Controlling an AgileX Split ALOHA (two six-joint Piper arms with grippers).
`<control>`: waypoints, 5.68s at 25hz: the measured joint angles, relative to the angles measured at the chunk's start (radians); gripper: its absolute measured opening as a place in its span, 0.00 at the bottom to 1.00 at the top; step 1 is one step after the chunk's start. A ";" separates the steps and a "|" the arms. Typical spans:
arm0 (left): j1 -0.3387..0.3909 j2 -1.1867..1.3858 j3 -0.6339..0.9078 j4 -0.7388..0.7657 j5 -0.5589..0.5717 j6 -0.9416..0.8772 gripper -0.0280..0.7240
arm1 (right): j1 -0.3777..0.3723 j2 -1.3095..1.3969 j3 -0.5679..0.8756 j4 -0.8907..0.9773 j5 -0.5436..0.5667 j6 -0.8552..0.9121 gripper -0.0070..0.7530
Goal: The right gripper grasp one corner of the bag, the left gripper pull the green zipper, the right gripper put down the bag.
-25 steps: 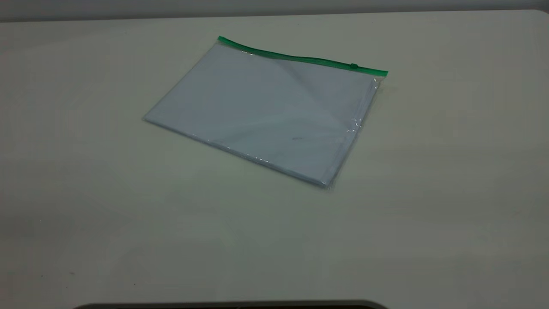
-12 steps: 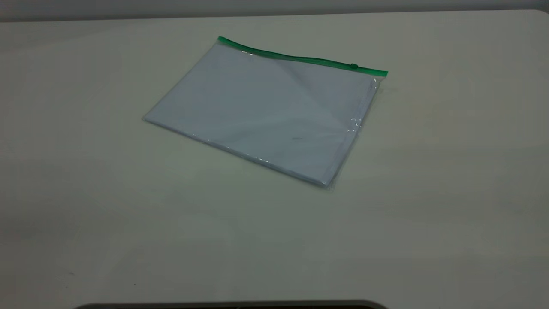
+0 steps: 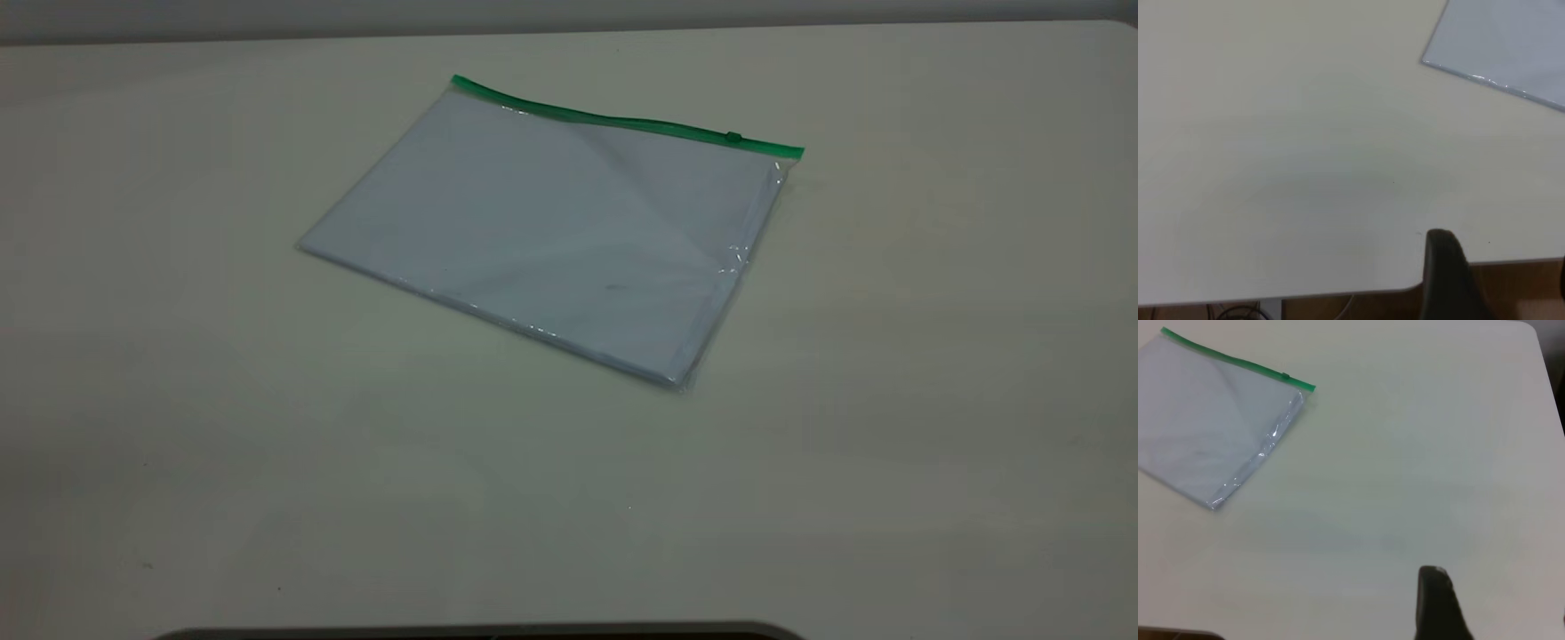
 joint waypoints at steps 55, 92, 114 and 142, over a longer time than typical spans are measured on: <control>0.000 1.251 -0.388 -0.351 -0.558 0.496 0.77 | -0.012 2.587 -1.097 1.223 -0.418 -1.309 0.75; 0.000 1.358 -0.410 -0.392 -0.592 0.513 0.77 | 0.054 2.427 -1.129 1.040 -0.014 -1.274 0.05; -0.234 2.167 -1.068 -0.903 -0.266 1.306 0.77 | 0.284 2.414 -1.129 1.050 0.019 -1.277 0.05; -0.349 2.275 -1.097 -0.918 -0.334 1.305 0.44 | 0.284 2.414 -1.129 1.048 0.009 -1.274 0.05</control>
